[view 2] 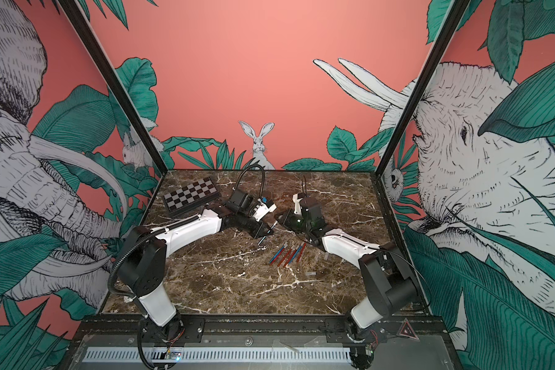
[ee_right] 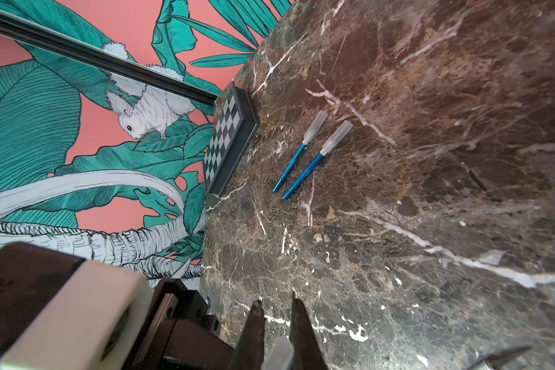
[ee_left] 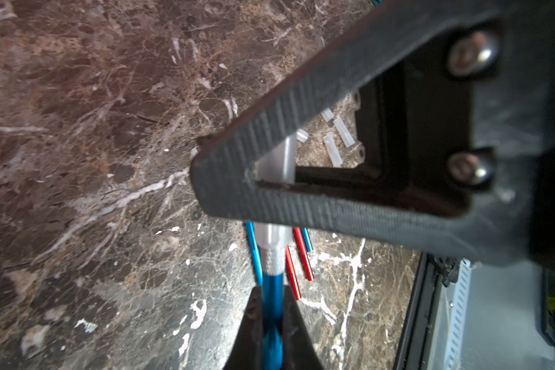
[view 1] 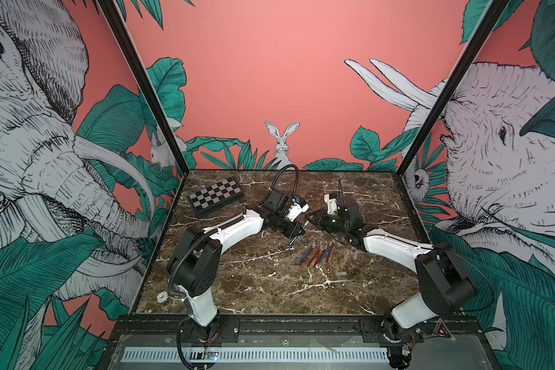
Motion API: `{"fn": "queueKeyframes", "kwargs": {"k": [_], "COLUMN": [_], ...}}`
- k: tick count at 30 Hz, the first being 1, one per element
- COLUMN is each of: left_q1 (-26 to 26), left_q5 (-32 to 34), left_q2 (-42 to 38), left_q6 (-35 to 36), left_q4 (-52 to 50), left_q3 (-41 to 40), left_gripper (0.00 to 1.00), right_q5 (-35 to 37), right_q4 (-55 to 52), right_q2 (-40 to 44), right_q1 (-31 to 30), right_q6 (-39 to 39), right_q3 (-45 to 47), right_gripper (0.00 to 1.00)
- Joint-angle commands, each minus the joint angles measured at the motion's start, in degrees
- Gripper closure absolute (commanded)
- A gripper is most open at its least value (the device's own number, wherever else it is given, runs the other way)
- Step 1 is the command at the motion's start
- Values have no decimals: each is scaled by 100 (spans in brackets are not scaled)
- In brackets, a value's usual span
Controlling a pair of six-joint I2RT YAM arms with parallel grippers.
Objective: Remove protective caps from carving knives
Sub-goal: Remove the protective sleeve from the carving knife, then place the protective sleeve at the center of the board.
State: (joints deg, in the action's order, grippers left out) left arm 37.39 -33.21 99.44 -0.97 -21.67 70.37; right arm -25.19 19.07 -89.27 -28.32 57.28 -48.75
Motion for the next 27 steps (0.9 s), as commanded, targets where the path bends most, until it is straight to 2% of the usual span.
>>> {"fn": "queueKeyframes", "kwargs": {"k": [1,8,14,20,27], "left_q1": [67,76,76,60,-122], "left_q5": [-445,-403,-372,-313,-34], "left_q2": [-516,-819,-914,-843,-403], "left_q6": [-13,-52,2,-9,-77], "left_q4": [-1065,-962,-942,-911,-935], "left_q3": [-431,-832,-916,-733,-341], "left_gripper": [100,100,100,100,100], "right_q5": [1398,1763,1835,1748,795], "right_q4": [863,1395,1284,399,-1139], "right_q2": [-179,-196,-498,-345,-336], "right_q1": [444,660,688,870,1335], "right_q6": [-360,-94,-61,-171,-722], "right_q3": [-117,70,-151,-154,-161], "right_gripper": [91,92,92,91,89]}}
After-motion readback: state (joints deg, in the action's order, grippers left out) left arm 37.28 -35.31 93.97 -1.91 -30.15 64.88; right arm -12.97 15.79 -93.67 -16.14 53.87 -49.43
